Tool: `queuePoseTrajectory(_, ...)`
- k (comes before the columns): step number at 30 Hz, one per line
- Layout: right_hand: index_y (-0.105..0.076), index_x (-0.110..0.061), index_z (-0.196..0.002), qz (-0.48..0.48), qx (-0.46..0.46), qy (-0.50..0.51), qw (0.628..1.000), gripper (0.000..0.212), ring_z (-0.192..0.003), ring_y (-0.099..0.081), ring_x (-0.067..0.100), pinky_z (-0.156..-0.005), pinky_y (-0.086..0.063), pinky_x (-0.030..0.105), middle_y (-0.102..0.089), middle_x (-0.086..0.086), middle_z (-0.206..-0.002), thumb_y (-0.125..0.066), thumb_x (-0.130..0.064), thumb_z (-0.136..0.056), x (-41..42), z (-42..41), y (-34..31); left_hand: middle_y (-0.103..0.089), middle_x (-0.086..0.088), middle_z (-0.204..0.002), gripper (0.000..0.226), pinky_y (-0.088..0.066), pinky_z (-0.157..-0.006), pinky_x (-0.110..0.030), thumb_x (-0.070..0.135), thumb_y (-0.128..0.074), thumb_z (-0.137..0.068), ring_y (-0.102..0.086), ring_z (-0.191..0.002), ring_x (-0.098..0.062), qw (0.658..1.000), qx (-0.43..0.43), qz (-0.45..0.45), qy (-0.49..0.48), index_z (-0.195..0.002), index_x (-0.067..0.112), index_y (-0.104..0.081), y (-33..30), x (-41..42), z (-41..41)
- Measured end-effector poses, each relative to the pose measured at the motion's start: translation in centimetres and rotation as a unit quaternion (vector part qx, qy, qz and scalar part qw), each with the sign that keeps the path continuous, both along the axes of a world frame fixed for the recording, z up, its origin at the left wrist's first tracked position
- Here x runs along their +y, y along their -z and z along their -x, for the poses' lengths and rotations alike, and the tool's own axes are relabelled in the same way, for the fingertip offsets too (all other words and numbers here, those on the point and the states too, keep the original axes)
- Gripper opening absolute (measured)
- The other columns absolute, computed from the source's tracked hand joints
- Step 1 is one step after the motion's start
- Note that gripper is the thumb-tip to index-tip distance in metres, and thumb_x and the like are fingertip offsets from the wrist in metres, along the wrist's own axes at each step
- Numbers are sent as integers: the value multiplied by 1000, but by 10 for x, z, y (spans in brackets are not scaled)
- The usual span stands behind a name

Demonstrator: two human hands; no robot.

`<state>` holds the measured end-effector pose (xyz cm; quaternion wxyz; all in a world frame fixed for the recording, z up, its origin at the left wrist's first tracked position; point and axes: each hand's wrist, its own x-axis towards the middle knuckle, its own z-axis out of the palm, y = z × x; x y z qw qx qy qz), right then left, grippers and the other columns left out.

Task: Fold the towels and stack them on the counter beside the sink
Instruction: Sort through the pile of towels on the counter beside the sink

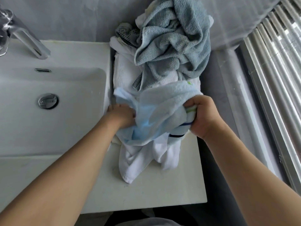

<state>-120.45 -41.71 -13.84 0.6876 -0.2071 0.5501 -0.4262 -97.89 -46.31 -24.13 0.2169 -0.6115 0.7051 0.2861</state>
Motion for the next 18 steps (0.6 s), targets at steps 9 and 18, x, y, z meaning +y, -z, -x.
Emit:
queuePoseTrajectory(9, -66, -31, -109, 67, 496, -100, 860, 44, -100, -55, 27, -77, -50, 36, -53, 7, -119, -42, -16, -74, 1, 14, 31, -43, -19, -141, 42, -39, -105, -48, 31, -48, -94, -43, -130, -40, 981, 42, 109, -157, -132, 12, -48, -33, 31, 13)
queuePoseTrajectory(18, -9, -37, -155, -37, 482, -280, 830, 65, -147, -11, 33, -117, -15, 50, -9, 8, -162, -41, -46, -99, 33, -12, 121, 44, 0, -155, 118, 4, -105, -81, 80, -49, -79, 36, -145, -33, 999, 10, 34, 40, -124, 42, 54, 58, 107, 24)
